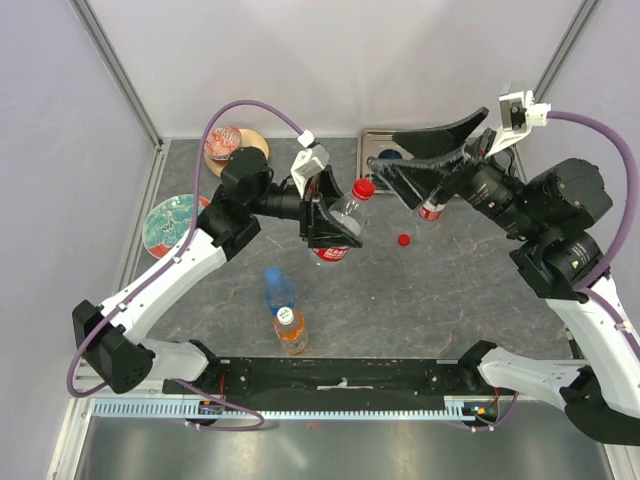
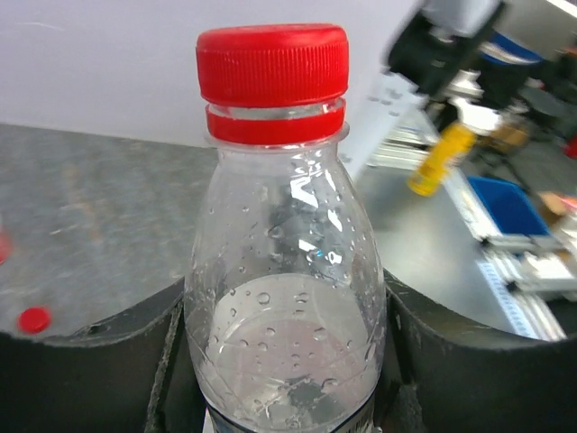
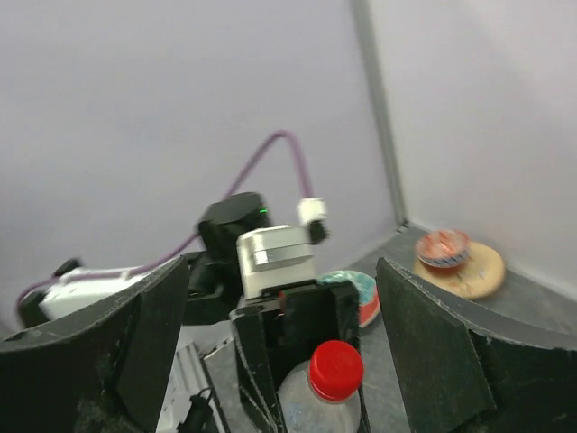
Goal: Unscrew the bottle caps
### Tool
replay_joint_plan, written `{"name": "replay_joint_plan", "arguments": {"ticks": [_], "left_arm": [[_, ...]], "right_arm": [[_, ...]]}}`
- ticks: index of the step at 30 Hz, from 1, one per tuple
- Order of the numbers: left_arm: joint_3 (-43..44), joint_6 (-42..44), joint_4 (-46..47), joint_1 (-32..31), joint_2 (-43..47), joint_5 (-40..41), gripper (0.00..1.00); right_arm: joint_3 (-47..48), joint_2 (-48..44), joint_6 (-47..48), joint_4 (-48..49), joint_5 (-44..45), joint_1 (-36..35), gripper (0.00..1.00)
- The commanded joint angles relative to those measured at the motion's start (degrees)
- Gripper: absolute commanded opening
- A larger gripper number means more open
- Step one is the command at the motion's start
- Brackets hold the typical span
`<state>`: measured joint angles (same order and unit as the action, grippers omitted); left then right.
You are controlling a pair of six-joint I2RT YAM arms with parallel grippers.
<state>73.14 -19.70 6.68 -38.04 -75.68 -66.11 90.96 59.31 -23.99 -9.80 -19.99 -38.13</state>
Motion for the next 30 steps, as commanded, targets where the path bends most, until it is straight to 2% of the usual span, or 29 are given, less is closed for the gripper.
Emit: {"name": "replay_joint_plan", "arguments": {"ticks": [1, 3, 4, 7, 10, 21, 30], "left_arm": [[1.4, 14.2, -10.1, -3.7, 4.6, 27.8, 0.49], [0.2, 16.9, -10.2, -5.5, 5.4, 34.8, 0.51], [-0.3, 17.4, -10.4, -6.1, 5.6, 41.2, 0.51], [-1.3, 19.6, -10.3, -8.1, 6.5, 50.2, 0.51], [-1.8, 22.0, -10.2, -9.7, 6.6, 55.2, 0.51], [-1.6, 22.8, -10.8, -10.4, 5.9, 54.9, 0.51], [-1.2, 22.7, -11.1, -10.5, 5.3, 53.6, 0.51]], "right_arm": [[1.2, 1.5, -4.5, -9.3, 19.7, 0.2, 0.89], [1.1, 2.0, -6.1, -11.5, 21.4, 0.1, 0.89], [1.3, 2.6, -6.5, -12.3, 22.6, 0.1, 0.88], [2.3, 3.9, -7.4, -14.8, 23.7, 0.0, 0.86], [2.6, 5.2, -8.1, -15.8, 23.9, 0.0, 0.83], [1.1, 7.2, -8.7, -13.2, 18.0, -0.6, 0.76], [-0.4, 8.9, -8.0, -12.8, 17.5, -1.7, 0.72]]}}
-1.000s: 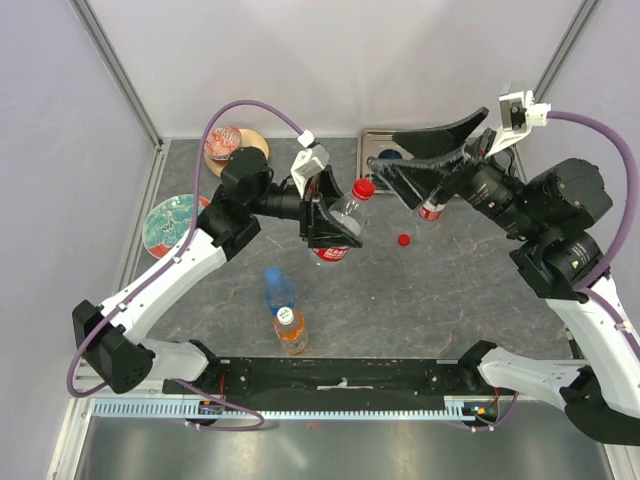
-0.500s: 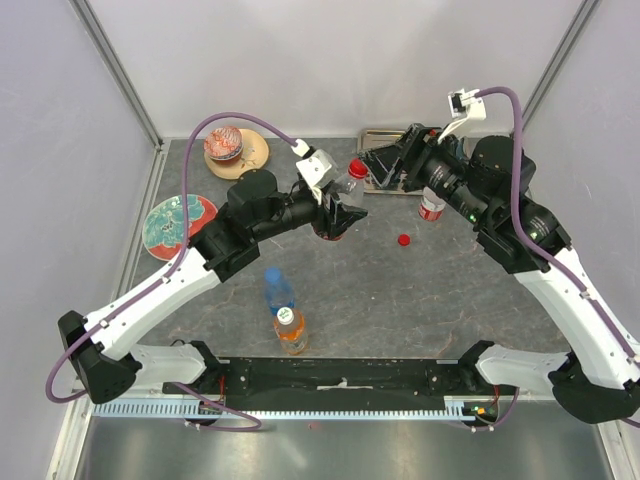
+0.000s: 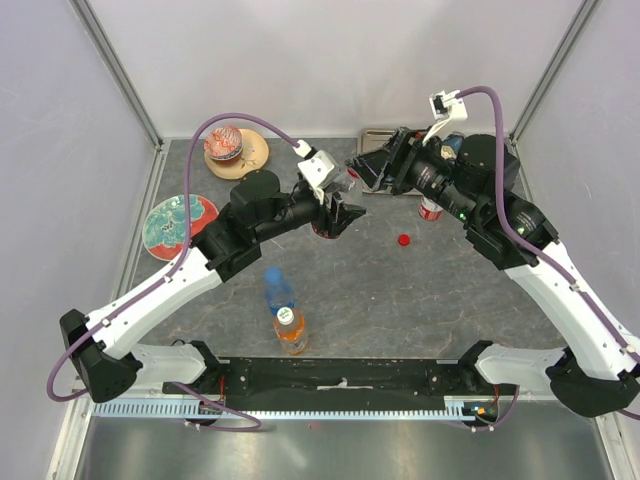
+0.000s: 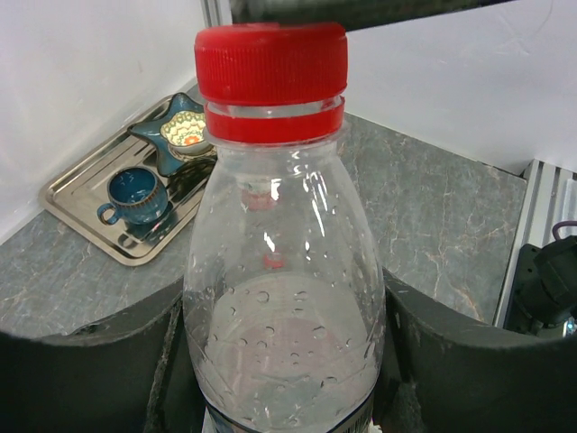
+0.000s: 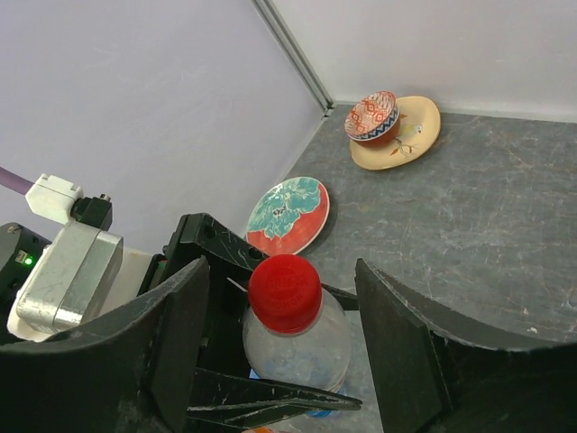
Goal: Unscrew the bottle caps
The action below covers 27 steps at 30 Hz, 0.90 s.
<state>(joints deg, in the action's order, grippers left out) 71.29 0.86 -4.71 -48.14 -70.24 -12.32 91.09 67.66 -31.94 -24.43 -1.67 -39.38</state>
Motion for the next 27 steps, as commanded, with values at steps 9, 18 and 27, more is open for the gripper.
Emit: {"name": "replay_joint_plan", "arguments": {"ticks": [9, 18, 27], "left_arm": [[0.1, 2.2, 0.3, -0.5, 0.0, -0.6, 0.51], [0.1, 2.4, 0.4, -0.6, 0.1, -0.6, 0.51], [1.2, 2.0, -0.1, -0.4, 1.6, -9.0, 0.56]], "right_arm": [[-1.7, 1.1, 0.0, 2.3, -0.5, -0.6, 0.62], [-2.5, 1.5, 0.0, 2.6, -1.7, -0.7, 0.45], [-0.1, 2.7, 5.3, 0.8, -8.0, -0.6, 0.0]]}}
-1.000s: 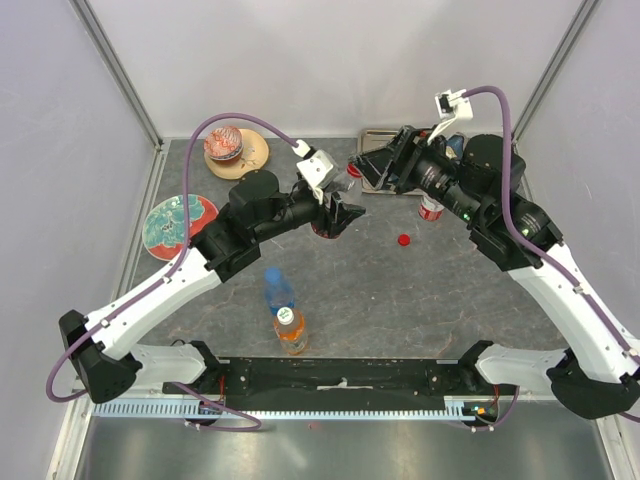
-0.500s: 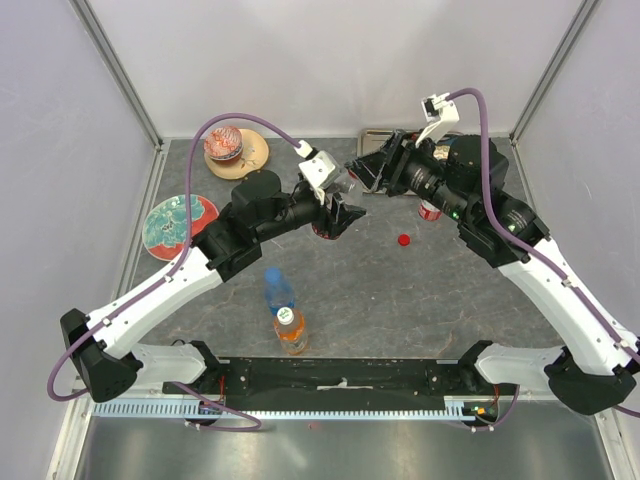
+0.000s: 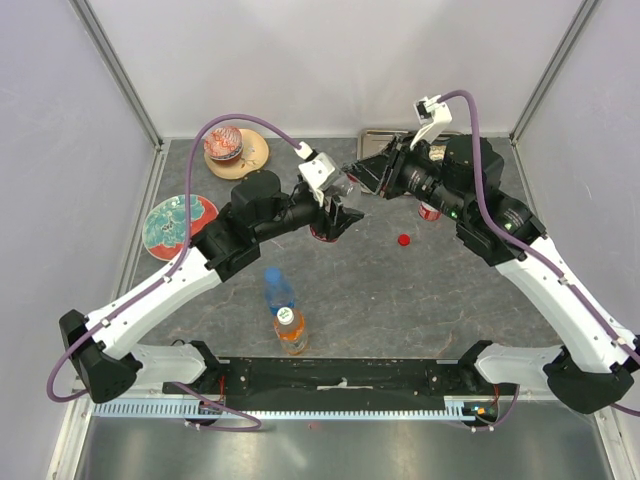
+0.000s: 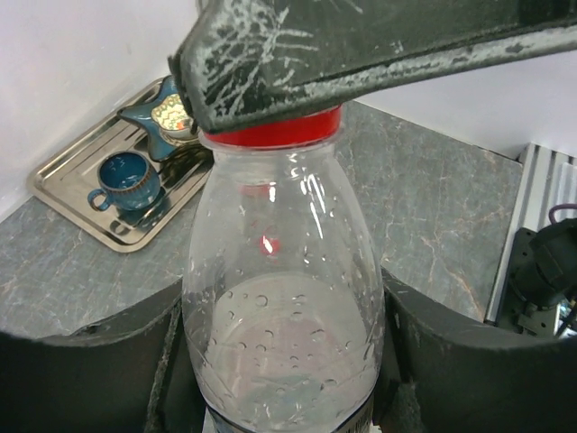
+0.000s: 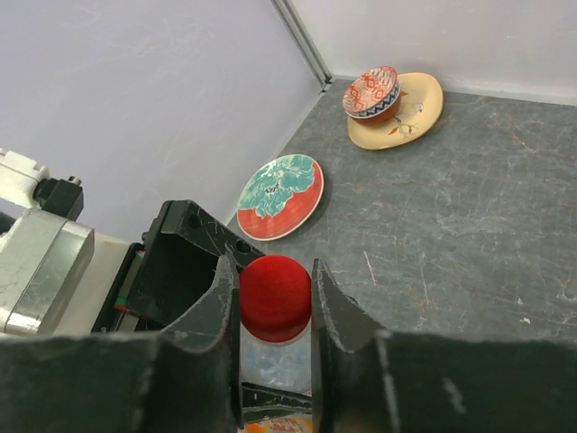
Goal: Unscrew the bottle caps
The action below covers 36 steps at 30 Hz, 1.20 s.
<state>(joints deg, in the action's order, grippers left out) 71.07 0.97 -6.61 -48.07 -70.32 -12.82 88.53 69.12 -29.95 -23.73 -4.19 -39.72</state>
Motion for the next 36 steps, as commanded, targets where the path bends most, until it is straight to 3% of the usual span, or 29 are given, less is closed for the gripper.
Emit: {"name": "replay_joint_plan", "arguments": {"ticks": [1, 5, 9, 13, 14, 15, 19, 23, 26, 27, 30, 36], "left_arm": [[2.0, 1.6, 1.0, -0.3, 1.6, -11.8, 0.57], [6.3, -3.2, -0.3, 1.8, -0.1, -35.9, 0.58], [7.6, -14.2, 6.3, 4.0, -1.4, -51.6, 0.58], [3.6, -31.2, 27.3, 6.8, -1.9, -63.0, 0.58], [2.1, -38.4, 37.3, 7.1, -2.1, -64.0, 0.58], [1.5, -42.0, 41.2, 7.4, -2.9, -64.8, 0.58], [1.4, -53.9, 54.6, 7.9, -5.3, -68.1, 0.58], [2.2, -58.7, 59.2, 7.9, -6.5, -69.8, 0.58], [2.5, -58.8, 59.5, 7.9, -7.2, -70.4, 0.58], [2.4, -58.5, 59.5, 8.0, -7.5, -70.6, 0.58], [2.3, -57.7, 59.4, 8.6, -8.3, -71.2, 0.58], [3.1, -57.9, 59.5, 9.9, -10.7, -71.5, 0.58]], "right_arm": [[2.7, 1.2, 4.3, -0.7, -6.2, -0.3, 0.0], [5.0, 0.5, 9.1, -0.8, -14.6, 0.0, 0.0], [6.5, 0.6, 12.8, 0.1, -27.1, 0.0, 0.0], [2.9, -3.3, 12.5, 10.3, -39.6, -0.1, 0.0], [0.4, -4.0, 11.4, 13.4, -44.2, 0.0, 0.0], [-0.8, -4.7, 10.6, 18.9, -46.0, -0.1, 0.0], [-1.7, -4.9, 7.8, 23.3, -52.3, -0.1, 0.0], [-4.3, -4.3, -2.0, 34.2, -58.4, -0.1, 0.0], [-7.8, -4.2, -11.5, 50.3, -62.9, -0.1, 0.0], [-8.5, -3.8, -19.4, 60.1, -63.7, -0.1, 0.0], [-9.3, -3.0, -28.5, 72.7, -65.0, -0.4, 0.0], [-7.1, -3.2, -23.7, 65.2, -66.0, -0.7, 0.0]]}}
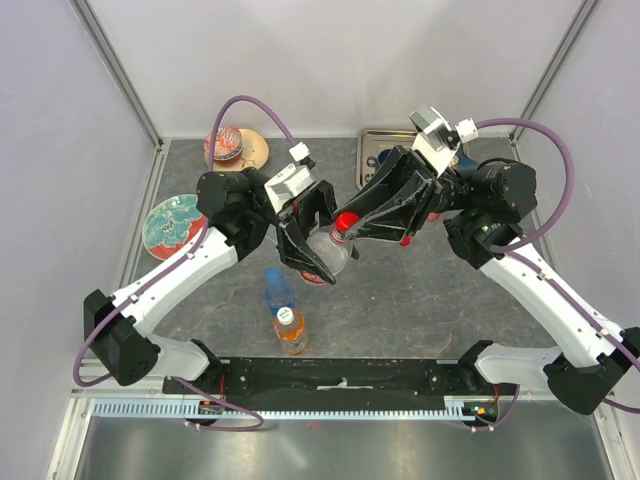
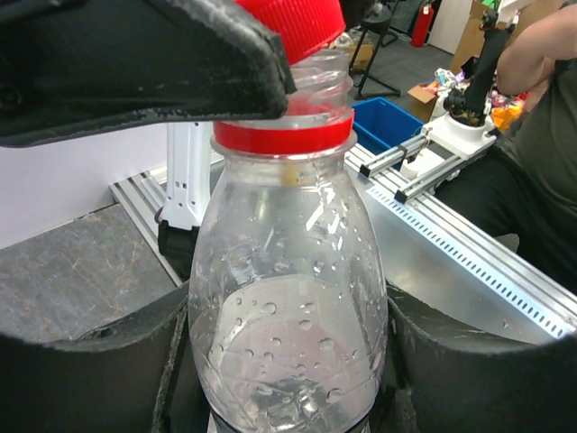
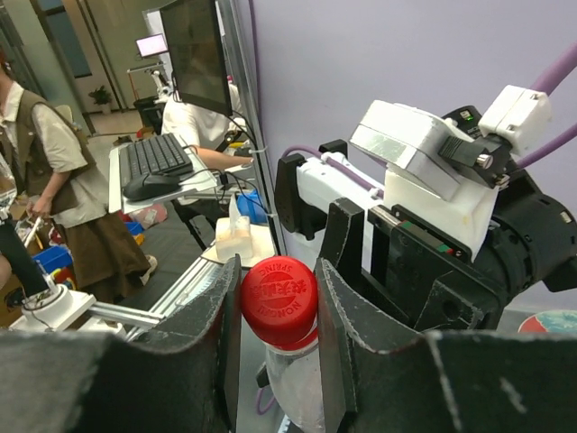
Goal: Unscrew the bottle caps
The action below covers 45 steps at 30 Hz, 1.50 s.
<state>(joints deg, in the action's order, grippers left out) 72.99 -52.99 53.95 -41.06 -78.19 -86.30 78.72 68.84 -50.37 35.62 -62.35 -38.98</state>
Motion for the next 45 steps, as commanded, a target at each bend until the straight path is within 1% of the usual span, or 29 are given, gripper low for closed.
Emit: {"name": "replay_joint_plan", "arguments": {"ticks": [1, 3, 5, 7, 8, 9, 11, 12, 13, 15, 16, 17, 19, 20, 21, 23, 24, 25, 26, 27, 28, 29, 30, 31, 32, 34, 37, 41, 45], "left_arm": [[1.1, -4.0, -1.0, 3.1, -3.0, 2.1, 0.58], [1.2, -4.0, -1.1, 3.2, -3.5, 2.2, 0.58], [1.3, -3.9, -1.0, 3.4, -4.0, 2.5, 0.58], [1.3, -3.9, -1.6, 4.1, -4.5, 3.5, 0.58], [1.0, -3.5, -2.2, 4.4, -4.6, 3.9, 0.58], [0.9, -3.2, -3.3, 4.9, -4.7, 4.2, 0.58], [0.7, -1.3, -5.0, 5.4, -4.6, 4.9, 0.58], [0.6, -0.7, -6.7, 5.5, -4.4, 5.0, 0.58], [0.7, 0.0, -7.4, 5.5, -4.2, 5.3, 0.58], [0.6, 1.9, -9.0, 5.6, -3.9, 5.4, 0.58], [0.5, 3.3, -10.7, 5.7, -3.6, 5.8, 0.58], [0.3, 3.9, -11.4, 6.0, -3.2, 6.1, 0.58], [-0.2, 5.6, -13.7, 6.7, -2.4, 7.6, 0.58], [-0.7, 6.3, -14.6, 7.2, -1.4, 8.3, 0.58], [-1.0, 7.2, -15.4, 8.1, -0.5, 9.0, 0.57], [-2.1, 10.2, -18.9, 9.0, 1.0, 10.8, 0.57], [-2.4, 11.9, -21.6, 9.6, 3.0, 11.7, 0.57], [-2.6, 17.2, -24.7, 9.7, 4.1, 14.0, 0.57], [-2.6, 20.3, -31.7, 9.8, 5.3, 15.5, 0.57], [-2.6, 23.0, -34.8, 9.7, 7.2, 17.2, 0.58], [-2.5, 27.5, -37.4, 9.7, 8.2, 21.1, 0.58], [-2.5, 29.4, -42.2, 9.7, 8.9, 23.4, 0.58], [-2.5, 30.9, -44.1, 9.7, 10.2, 25.8, 0.58], [-2.3, 33.4, -46.2, 9.7, 10.8, 30.7, 0.58], [-2.3, 34.3, -47.6, 9.7, 11.1, 32.5, 0.58], [-3.0, 36.0, -50.3, 9.7, 12.8, 37.4, 0.57], [-4.9, 37.0, -50.8, 9.7, 16.1, 41.3, 0.57], [-6.4, 37.7, -51.2, 9.7, 19.1, 42.5, 0.57], [-7.1, 38.4, -52.5, 9.7, 20.9, 43.0, 0.57]], "right_arm": [[2.4, -3.3, -2.4, 5.5, -8.0, -1.8, 0.0], [2.1, -3.7, -1.7, 4.4, -7.5, -1.8, 0.0], [2.8, -4.5, 3.4, 0.4, -6.2, -1.8, 0.0], [5.9, -5.5, 8.6, -10.0, 0.3, -1.5, 0.0], [7.2, -6.2, 15.5, -14.3, 3.6, -1.4, 0.0], [8.6, -6.8, 18.3, -22.4, 12.3, -1.4, 0.0], [11.8, -8.2, 24.5, -26.7, 19.5, -1.4, 0.0], [13.1, -8.5, 26.4, -32.2, 23.3, -1.4, 0.0], [14.7, -8.9, 27.5, -33.9, 29.9, -1.4, 0.0], [14.9, -10.4, 31.0, -38.3, 36.1, -1.4, 0.0], [14.5, -10.9, 31.7, -40.0, 44.3, -1.4, 0.0], [14.3, -11.4, 33.0, -42.1, 48.9, -1.4, 0.0], [11.1, -12.9, 34.5, -48.4, 60.2, -1.4, 0.0], [9.6, -13.5, 34.5, -50.4, 71.7, -1.4, 0.0], [7.6, -14.8, 34.5, -53.8, 75.7, -1.4, 0.0], [0.1, -16.2, 34.2, -55.8, 83.0, -1.4, 0.0], [-2.9, -18.1, 33.4, -56.4, 83.5, -1.4, 0.0], [-9.1, -18.9, 32.3, -56.4, 83.6, -1.4, 0.0], [-12.2, -19.7, 31.3, -56.4, 83.3, -1.4, 0.0], [-15.3, -20.6, 30.3, -55.7, 81.9, -1.4, 0.0], [-20.9, -20.8, 28.3, -55.1, 81.1, -1.4, 0.0], [-23.6, -20.6, 27.4, -53.8, 80.2, -1.4, 0.0], [-26.0, -19.7, 26.6, -52.9, 79.1, -1.4, 0.0], [-30.0, -18.8, 25.7, -51.9, 78.8, -1.4, 0.0], [-31.5, -17.6, 24.6, -51.2, 78.5, -1.4, 0.0], [-34.1, -12.5, 23.2, -50.3, 78.9, -1.4, 0.0], [-36.2, -4.4, 21.2, -47.0, 77.0, -1.4, 0.0], [-35.7, 5.0, 20.0, -42.6, 76.3, -1.2, 0.0], [-32.7, 14.9, 19.8, -41.0, 75.6, 0.2, 0.0]]}}
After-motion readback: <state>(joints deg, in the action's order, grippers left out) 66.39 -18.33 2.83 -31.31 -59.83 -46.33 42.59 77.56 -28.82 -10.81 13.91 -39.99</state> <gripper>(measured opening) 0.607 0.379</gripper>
